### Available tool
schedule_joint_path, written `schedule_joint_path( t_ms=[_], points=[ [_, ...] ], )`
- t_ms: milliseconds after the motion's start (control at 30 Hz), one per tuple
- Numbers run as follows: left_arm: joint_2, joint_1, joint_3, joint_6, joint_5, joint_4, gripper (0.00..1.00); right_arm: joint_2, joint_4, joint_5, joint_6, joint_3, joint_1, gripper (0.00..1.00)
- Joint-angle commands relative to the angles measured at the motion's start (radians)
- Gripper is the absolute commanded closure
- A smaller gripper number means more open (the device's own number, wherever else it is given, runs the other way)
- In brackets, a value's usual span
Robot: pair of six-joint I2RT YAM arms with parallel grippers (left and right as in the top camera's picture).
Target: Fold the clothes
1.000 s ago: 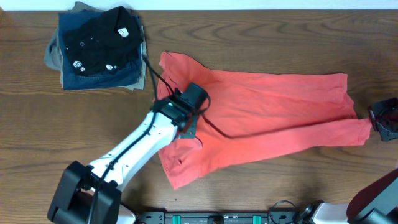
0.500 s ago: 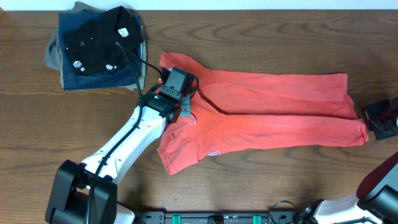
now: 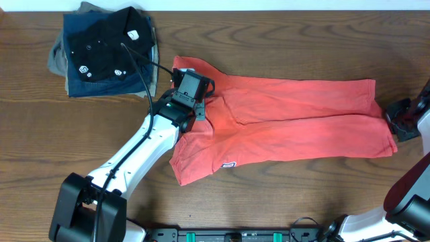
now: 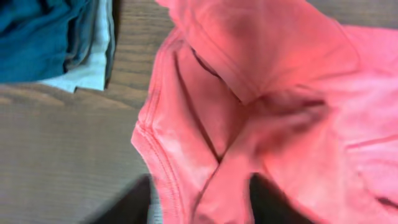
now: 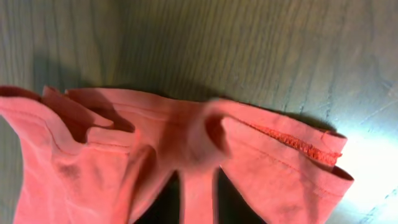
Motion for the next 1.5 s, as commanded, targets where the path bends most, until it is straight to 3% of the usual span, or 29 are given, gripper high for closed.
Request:
schedule_joint_path(
  t_ms=[0,67,100,200,300,400,633,767,1067,1467],
  points=[
    [-0.01,0.013,0.018,0.003,-0.04,0.0,0.42,0.007,0.003,0.018,-0.023,0.017,0.006,0.57],
    [-0.011,0.019,0.018,0.003,-0.04,-0.001,0.39,0.007,-0.003,-0.008,-0.059,0.026,0.005,0.34],
    [-0.013,0.022,0.019,0.003,-0.039,-0.001,0.36,0.007,-0.011,-0.023,-0.073,0.034,0.005,0.27],
    [-0.018,0.029,0.025,0.003,-0.039,-0.001,0.28,0.007,-0.052,-0.057,-0.111,0.081,0.005,0.14],
    [-0.018,0.045,0.052,0.022,-0.011,0.0,0.22,0.007,-0.102,-0.1,-0.175,0.148,0.009,0.09],
    [-0.017,0.084,0.101,0.079,0.133,-0.01,0.22,0.007,-0.145,-0.143,-0.24,0.203,0.025,0.07],
    [0.072,0.246,0.275,0.082,0.409,-0.106,0.2,0.007,-0.222,-0.145,-0.274,0.244,0.121,0.07],
    [0.176,0.31,0.356,0.144,0.589,-0.108,0.12,0.007,-0.233,-0.145,-0.274,0.244,0.196,0.07],
    [0.338,0.314,0.371,0.082,0.603,-0.01,0.12,0.007,-0.233,-0.132,-0.269,0.244,0.326,0.07],
    [0.486,0.314,0.37,0.051,0.603,0.095,0.12,0.007,-0.274,-0.096,-0.27,0.244,0.352,0.07]
  ],
)
